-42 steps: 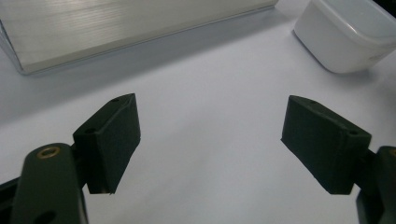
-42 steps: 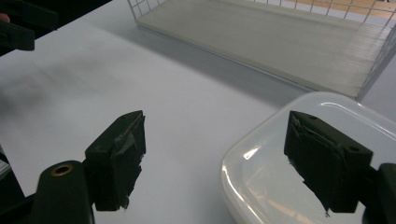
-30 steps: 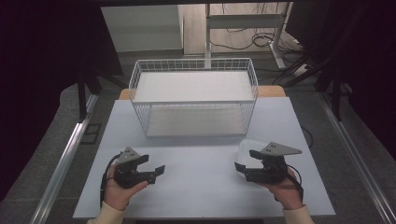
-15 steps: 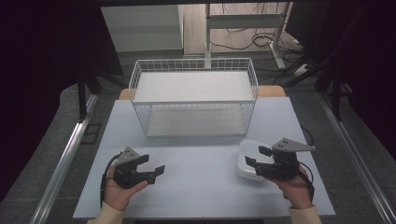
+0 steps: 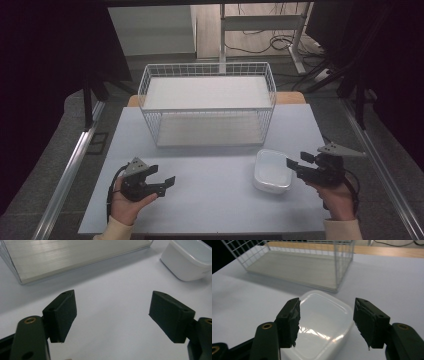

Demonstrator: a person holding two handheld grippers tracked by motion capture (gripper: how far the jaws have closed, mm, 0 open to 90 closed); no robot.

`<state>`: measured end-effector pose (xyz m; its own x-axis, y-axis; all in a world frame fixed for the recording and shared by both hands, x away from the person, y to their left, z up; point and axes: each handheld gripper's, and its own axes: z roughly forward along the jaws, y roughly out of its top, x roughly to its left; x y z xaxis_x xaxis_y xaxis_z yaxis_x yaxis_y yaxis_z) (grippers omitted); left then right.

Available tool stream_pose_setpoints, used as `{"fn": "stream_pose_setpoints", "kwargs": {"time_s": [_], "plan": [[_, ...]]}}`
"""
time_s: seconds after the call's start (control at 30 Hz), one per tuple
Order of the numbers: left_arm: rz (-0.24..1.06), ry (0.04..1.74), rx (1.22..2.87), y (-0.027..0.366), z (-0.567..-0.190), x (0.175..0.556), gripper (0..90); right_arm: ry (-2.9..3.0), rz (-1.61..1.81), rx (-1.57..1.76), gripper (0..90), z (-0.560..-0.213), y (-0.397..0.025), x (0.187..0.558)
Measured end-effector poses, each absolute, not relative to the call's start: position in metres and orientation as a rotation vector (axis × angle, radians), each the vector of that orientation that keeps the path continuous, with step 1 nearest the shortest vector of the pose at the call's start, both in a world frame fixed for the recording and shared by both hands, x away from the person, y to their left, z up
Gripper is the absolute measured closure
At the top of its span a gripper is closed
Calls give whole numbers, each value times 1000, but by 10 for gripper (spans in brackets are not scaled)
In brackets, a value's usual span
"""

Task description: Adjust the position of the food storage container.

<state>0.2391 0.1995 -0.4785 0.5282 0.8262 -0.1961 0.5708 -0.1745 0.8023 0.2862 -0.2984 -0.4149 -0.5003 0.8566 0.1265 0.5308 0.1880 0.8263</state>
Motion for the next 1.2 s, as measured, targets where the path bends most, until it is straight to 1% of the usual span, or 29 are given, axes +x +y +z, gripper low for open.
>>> {"fn": "stream_pose_setpoints", "kwargs": {"time_s": [0.2,0.4,0.57,0.73,0.87,0.97,1.2], "plan": [[357,1151,1869,200,-479,240,209,2056,1175,1406,414,-423,-320,293],[357,1154,1869,200,-480,240,206,2050,1085,1475,469,-433,-332,300],[363,1160,1863,200,-480,240,206,2085,1019,1510,603,-443,-334,307],[363,1162,1861,200,-481,240,206,2118,965,1521,791,-448,-335,315],[356,1161,1867,198,-483,241,206,2134,931,1524,876,-449,-333,324],[353,1160,1869,197,-483,241,206,2155,911,1529,893,-453,-327,329],[350,1164,1871,198,-483,241,206,2222,847,1520,896,-464,-314,335]]}}
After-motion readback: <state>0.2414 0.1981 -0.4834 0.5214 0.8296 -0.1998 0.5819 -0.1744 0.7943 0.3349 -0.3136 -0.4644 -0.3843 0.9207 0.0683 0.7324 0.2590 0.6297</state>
